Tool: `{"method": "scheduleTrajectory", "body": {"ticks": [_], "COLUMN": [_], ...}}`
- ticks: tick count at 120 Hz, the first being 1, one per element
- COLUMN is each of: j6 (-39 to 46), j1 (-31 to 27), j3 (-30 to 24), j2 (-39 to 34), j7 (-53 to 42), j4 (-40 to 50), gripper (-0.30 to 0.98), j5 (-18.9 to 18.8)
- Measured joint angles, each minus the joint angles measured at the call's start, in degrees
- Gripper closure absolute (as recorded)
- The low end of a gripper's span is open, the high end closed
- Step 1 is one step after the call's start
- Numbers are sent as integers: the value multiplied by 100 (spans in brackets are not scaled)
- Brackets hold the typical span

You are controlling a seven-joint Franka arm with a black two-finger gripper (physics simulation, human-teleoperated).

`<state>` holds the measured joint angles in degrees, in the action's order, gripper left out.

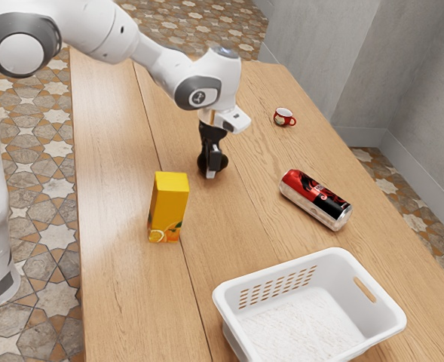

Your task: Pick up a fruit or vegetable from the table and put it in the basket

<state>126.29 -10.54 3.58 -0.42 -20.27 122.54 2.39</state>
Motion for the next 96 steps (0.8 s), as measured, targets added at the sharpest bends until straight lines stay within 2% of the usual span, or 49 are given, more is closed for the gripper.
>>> {"method": "scheduleTrajectory", "body": {"ticks": [11, 27, 39, 59, 66, 78, 96], "j6": [29, 144, 240, 328, 345, 439, 670], "j1": [-1, 27, 25, 23, 239, 490, 545], "j3": [1, 32, 29, 0, -55, -619, -1935], "j2": [29, 26, -22, -699, -949, -1179, -1211], "j7": [-21, -20, 27, 68, 87, 135, 306], "j4": [0, -1, -5, 4, -16, -217, -714], "gripper": [12, 38, 43, 37, 38, 39, 38], "j5": [102, 163, 116, 60, 64, 67, 62]}}
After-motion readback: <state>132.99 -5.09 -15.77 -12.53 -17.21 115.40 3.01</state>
